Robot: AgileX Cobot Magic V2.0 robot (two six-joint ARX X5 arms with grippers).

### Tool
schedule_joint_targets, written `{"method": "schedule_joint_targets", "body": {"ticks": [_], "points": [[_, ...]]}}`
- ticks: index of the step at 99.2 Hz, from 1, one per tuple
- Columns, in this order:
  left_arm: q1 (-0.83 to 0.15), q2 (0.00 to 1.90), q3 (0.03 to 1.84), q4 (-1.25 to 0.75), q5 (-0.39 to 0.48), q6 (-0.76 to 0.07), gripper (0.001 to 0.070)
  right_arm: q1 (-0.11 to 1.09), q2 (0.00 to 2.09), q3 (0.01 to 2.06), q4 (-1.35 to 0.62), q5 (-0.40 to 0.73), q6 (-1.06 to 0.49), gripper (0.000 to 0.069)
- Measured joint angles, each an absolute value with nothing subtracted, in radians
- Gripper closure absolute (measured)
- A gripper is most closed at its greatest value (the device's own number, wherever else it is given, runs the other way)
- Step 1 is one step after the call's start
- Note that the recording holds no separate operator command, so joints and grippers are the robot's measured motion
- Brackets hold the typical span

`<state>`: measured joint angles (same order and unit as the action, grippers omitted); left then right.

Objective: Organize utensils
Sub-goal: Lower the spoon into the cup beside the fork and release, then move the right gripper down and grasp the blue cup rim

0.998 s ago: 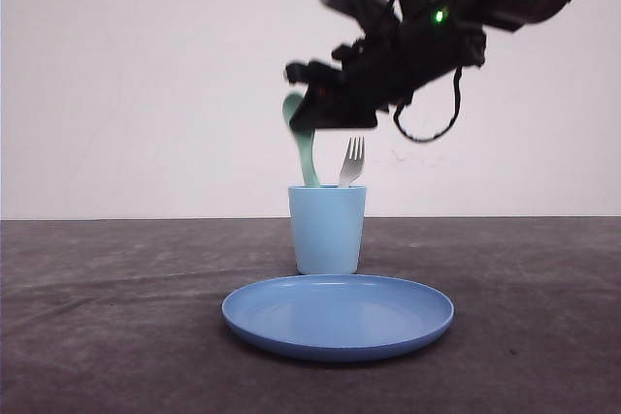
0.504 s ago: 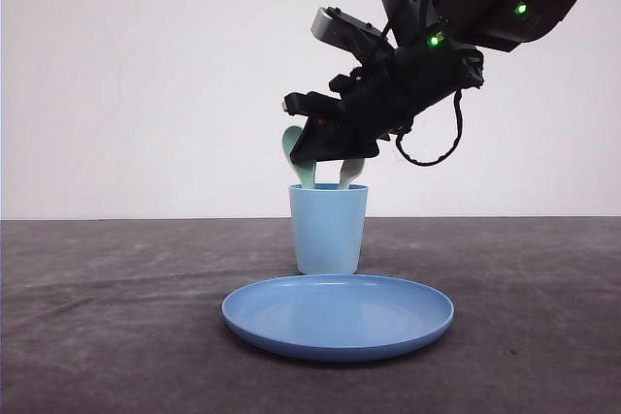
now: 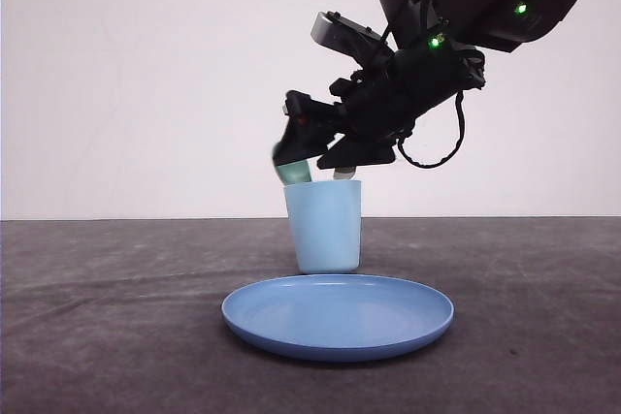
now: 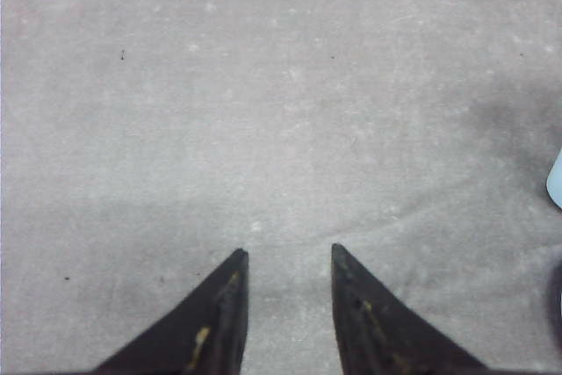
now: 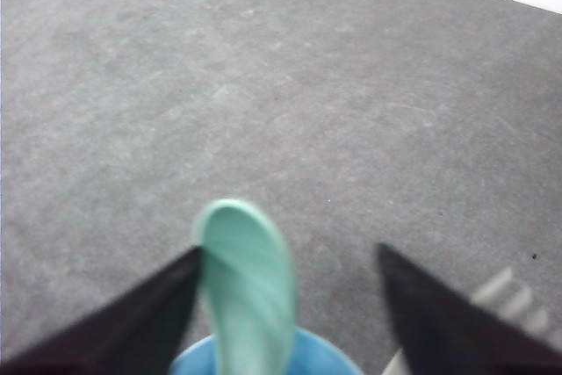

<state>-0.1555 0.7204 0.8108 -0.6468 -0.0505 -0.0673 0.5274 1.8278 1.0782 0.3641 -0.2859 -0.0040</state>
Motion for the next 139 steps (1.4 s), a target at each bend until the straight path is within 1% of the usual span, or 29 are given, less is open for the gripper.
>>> {"method": "schedule_joint_targets", "body": {"ticks": [4,11,23,35,44,57,67,73,88,101,107,116,126,139], "points": [[-0.155,0.72,0.811,-0.647,-0.051,-0.067,0.0545,0.527,1.817,1.078,0.359,-0.286,-0.004,0.0167],[-0.155,0.72,0.811,-0.647,-0.051,-0.067,0.0545,0.527,1.783,1.078,0.352,-0.286,-0.004,0.0147],[-0.155,0.72,0.811,-0.646,-0.051,-0.067,0.0545,0.527,1.676,1.078,0.327,-0.287,-0.004,0.0138],[-0.155,0.72,0.811,-0.647,-0.051,-0.067,0.0545,0.527,1.555,1.078,0.261,-0.287,-0.004,0.0137],[-0.155,0.72,0.811,-0.647,-0.051,-0.067,0.0545,0.517,1.472,1.078,0.167,-0.287,-0.004,0.0137],[-0.155,0.72,0.811,-0.646,-0.051,-0.067,0.0545,0.492,1.359,1.078,-0.033,-0.288,-0.004,0.0137],[-0.155,0.72,0.811,-0.647,-0.051,-0.067,0.0545,0.461,1.303,1.078,-0.201,-0.287,-0.005,0.0138],[-0.155,0.72,0.811,-0.647,-0.051,-0.067,0.0545,0.445,1.288,1.063,-0.242,-0.287,-0.005,0.0142],[-0.155,0.72,0.811,-0.647,-0.051,-0.067,0.0545,0.427,1.261,0.96,-0.24,-0.287,-0.005,0.0145],[-0.155,0.72,0.811,-0.647,-0.051,-0.067,0.0545,0.414,1.264,0.858,-0.194,-0.287,-0.004,0.0141],[-0.155,0.72,0.811,-0.647,-0.051,-0.067,0.0545,0.412,1.269,0.814,-0.152,-0.287,-0.004,0.0109],[-0.155,0.72,0.811,-0.647,-0.051,-0.067,0.0545,0.411,1.275,0.757,-0.089,-0.287,-0.004,0.0009],[-0.155,0.721,0.811,-0.647,-0.051,-0.067,0.0545,0.411,1.294,0.715,-0.035,-0.29,-0.001,0.001],[-0.155,0.72,0.811,-0.647,-0.051,-0.067,0.0545,0.411,1.354,0.7,0.044,-0.339,-0.001,0.001]]}}
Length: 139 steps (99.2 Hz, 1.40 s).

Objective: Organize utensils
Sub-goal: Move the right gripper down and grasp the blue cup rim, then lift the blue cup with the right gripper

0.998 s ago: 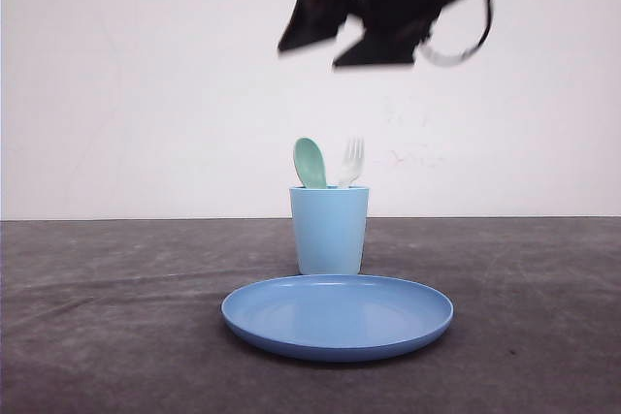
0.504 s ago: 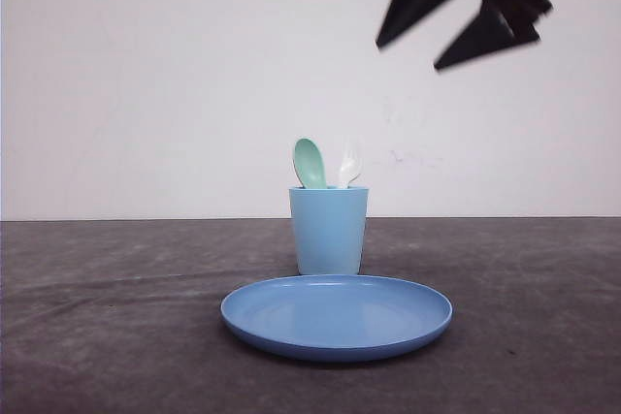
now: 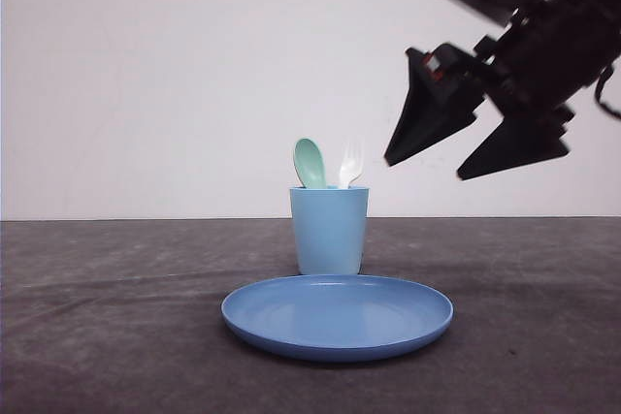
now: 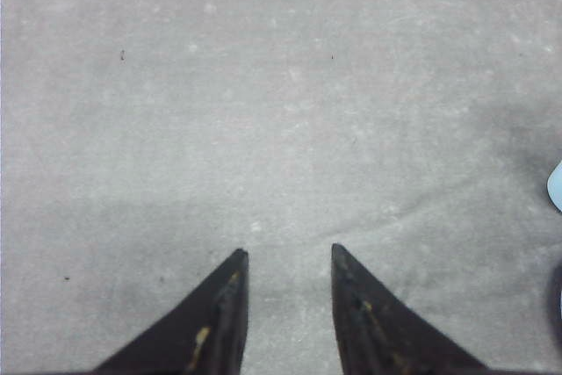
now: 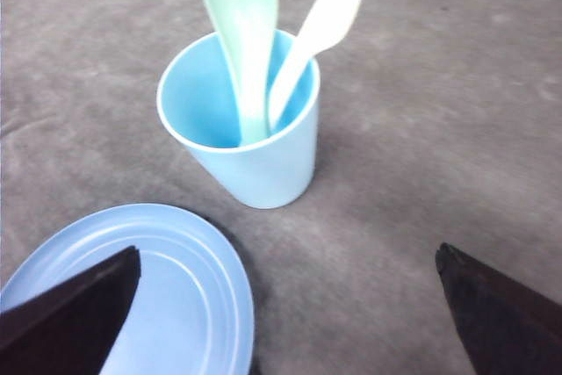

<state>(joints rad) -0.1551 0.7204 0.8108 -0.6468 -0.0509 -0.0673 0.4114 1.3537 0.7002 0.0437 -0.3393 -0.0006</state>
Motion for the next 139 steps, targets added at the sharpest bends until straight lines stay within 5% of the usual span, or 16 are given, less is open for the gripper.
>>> {"method": "schedule_joint_targets", "body": {"ticks": [25,67,105,130,139], "points": [[-0.155,0.72,0.811,-0.647,-0.051,-0.067,0.0545,0.442,1.541,0.703,0.253,-0.347,0.007,0.001],[-0.155,0.72,0.811,-0.647,-0.051,-0.067,0.0545,0.493,1.808,0.912,0.282,-0.34,0.007,0.001],[-0.155,0.72,0.811,-0.646,-0.051,-0.067,0.0545,0.498,1.851,0.975,0.319,-0.335,0.007,0.0014],[-0.155,0.72,0.811,-0.646,-0.051,-0.067,0.0545,0.502,1.851,0.975,0.32,-0.336,0.007,0.0202],[-0.155,0.72,0.811,-0.645,-0.051,-0.067,0.0545,0.503,1.851,0.975,0.321,-0.336,0.007,0.022]]}}
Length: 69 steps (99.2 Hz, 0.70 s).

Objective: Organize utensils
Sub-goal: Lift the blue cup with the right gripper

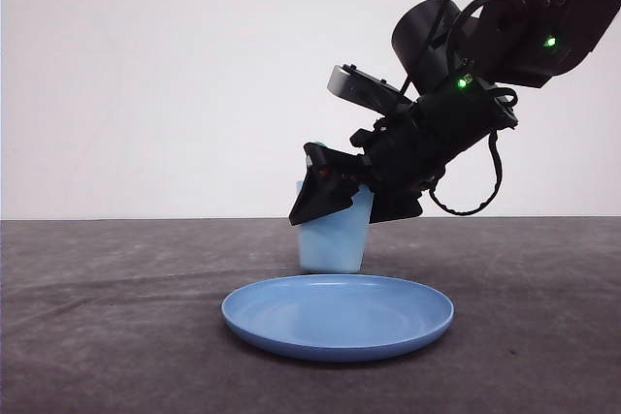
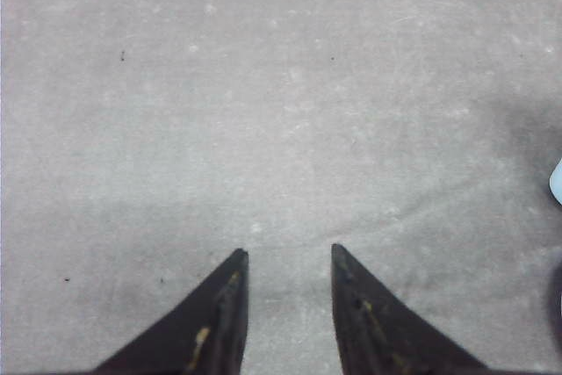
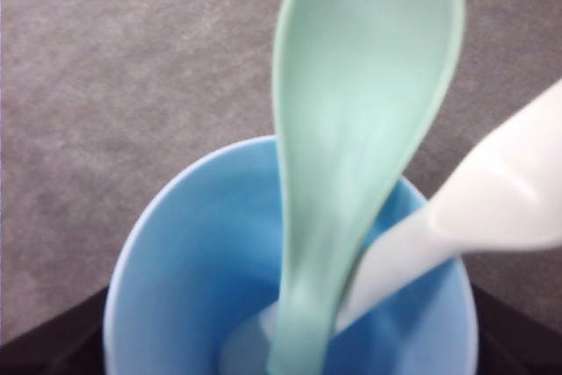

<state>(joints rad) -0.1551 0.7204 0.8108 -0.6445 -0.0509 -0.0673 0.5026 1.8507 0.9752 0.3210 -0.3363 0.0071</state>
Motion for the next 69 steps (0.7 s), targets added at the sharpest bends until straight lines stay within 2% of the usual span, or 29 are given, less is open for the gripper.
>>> {"method": "schedule_joint_targets", "body": {"ticks": [19,41,69], "points": [[-0.155,0.72,0.811,-0.643,-0.051,-0.061,0.0545,0.503,1.83,0.975,0.285,-0.335,0.007,0.0222],[-0.155,0.72,0.811,-0.643,-0.051,-0.045,0.0545,0.507,1.699,0.976,0.204,-0.334,0.002,0.0222],[-0.155,0.72,0.811,-0.642,-0.051,-0.044,0.0545,0.524,1.534,0.971,-0.051,-0.307,-0.055,0.0222]]}}
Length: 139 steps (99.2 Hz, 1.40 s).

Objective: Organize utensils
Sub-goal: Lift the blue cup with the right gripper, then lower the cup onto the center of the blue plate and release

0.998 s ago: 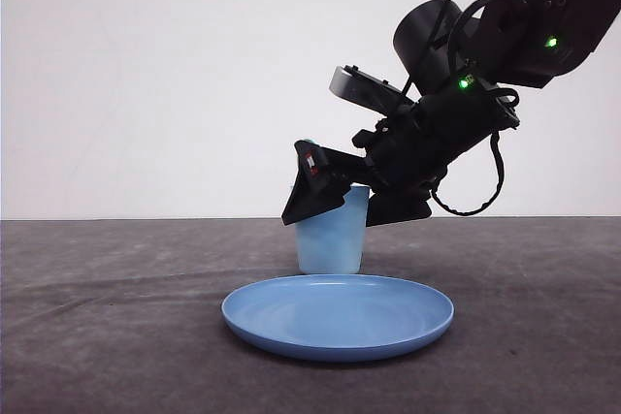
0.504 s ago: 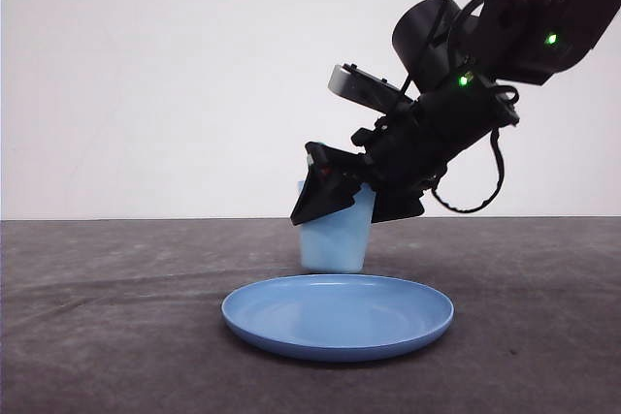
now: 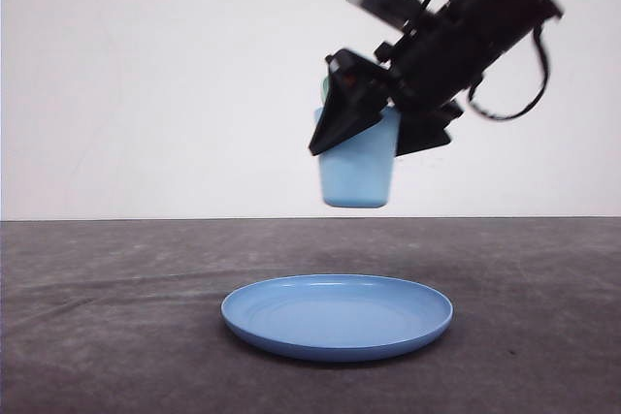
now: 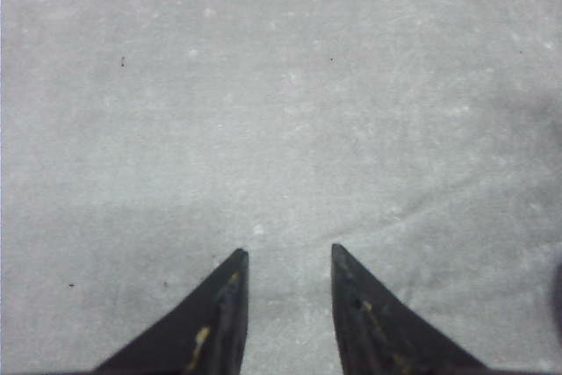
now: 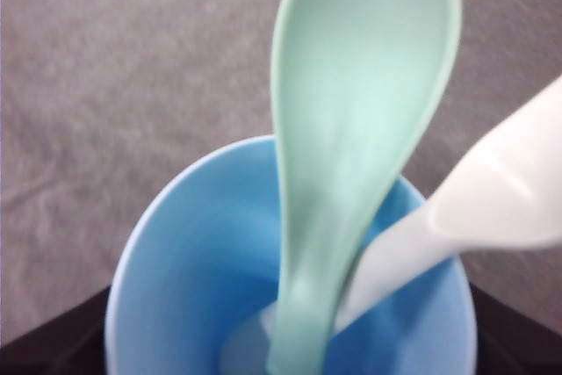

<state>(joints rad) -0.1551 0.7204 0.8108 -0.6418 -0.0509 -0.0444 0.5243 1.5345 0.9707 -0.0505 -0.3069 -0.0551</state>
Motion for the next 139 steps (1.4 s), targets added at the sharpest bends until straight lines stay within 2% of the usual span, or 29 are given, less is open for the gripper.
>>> {"method": "schedule_joint_targets", "body": {"ticks": [31,48,68,82,100,139], "points": [[-0.155,0.72,0.811,-0.641,-0.051,-0.044,0.0545,0.619,1.326,0.765,-0.032,-0.267,-0.082,0.0222],[-0.155,0.72,0.811,-0.641,-0.051,-0.044,0.0545,0.684,1.259,0.627,0.091,-0.257,-0.081,0.0222],[-0.155,0.72,0.811,-0.642,-0.051,-0.044,0.0545,0.742,1.284,0.512,0.256,-0.247,-0.078,0.0222],[-0.155,0.72,0.811,-0.645,-0.051,-0.044,0.0545,0.755,1.321,0.507,0.316,-0.19,-0.074,0.0222],[-0.155,0.72,0.811,-0.645,-0.051,-0.044,0.0545,0.756,1.417,0.507,0.409,-0.181,-0.074,0.0222],[-0.155,0.72,0.811,-0.646,-0.051,-0.044,0.0545,0.757,1.501,0.507,0.487,-0.182,-0.07,0.0221]]}}
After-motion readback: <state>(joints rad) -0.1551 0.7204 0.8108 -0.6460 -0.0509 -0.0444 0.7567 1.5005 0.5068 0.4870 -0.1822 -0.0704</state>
